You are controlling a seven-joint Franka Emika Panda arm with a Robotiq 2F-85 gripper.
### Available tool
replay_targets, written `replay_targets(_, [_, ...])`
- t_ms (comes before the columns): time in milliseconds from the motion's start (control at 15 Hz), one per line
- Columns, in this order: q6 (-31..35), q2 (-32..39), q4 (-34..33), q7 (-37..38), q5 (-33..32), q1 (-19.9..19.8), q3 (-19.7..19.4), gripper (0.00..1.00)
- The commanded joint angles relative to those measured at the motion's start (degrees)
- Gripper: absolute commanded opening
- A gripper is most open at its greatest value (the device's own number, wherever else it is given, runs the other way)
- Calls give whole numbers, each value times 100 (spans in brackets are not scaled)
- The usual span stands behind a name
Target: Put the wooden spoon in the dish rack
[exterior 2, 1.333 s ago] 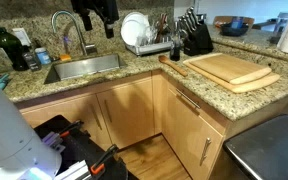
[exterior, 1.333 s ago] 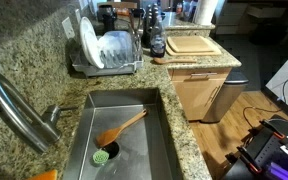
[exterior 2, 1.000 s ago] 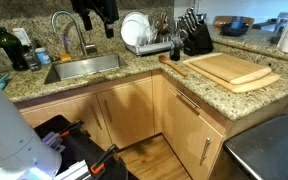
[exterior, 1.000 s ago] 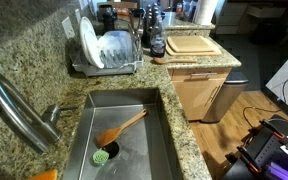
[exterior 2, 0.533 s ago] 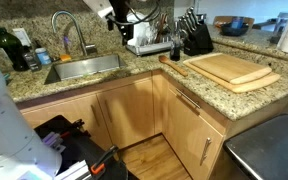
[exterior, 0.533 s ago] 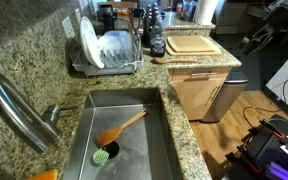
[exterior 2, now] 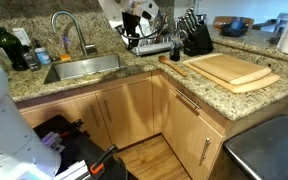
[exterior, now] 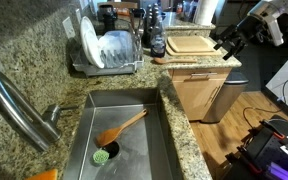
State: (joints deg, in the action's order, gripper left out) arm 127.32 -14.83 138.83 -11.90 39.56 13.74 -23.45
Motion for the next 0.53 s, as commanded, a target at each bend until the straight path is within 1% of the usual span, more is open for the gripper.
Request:
replay_targets(0, [-1009, 736, -732, 67, 678, -915, 168, 100])
replay_targets(133, [-1296, 1151, -1040, 288, 940, -1349, 236, 100])
replay_targets(200, [-1326, 1329, -1121, 422, 1085, -1507, 306, 100])
replay_targets(267, [-1332, 1467, -1171, 611, 1218, -1635, 394, 100])
replay_targets(400, [-1335, 1478, -1094, 1226, 1326, -1766, 657, 100])
replay_targets(467, [-1207, 1336, -980, 740, 1180, -1896, 674, 100])
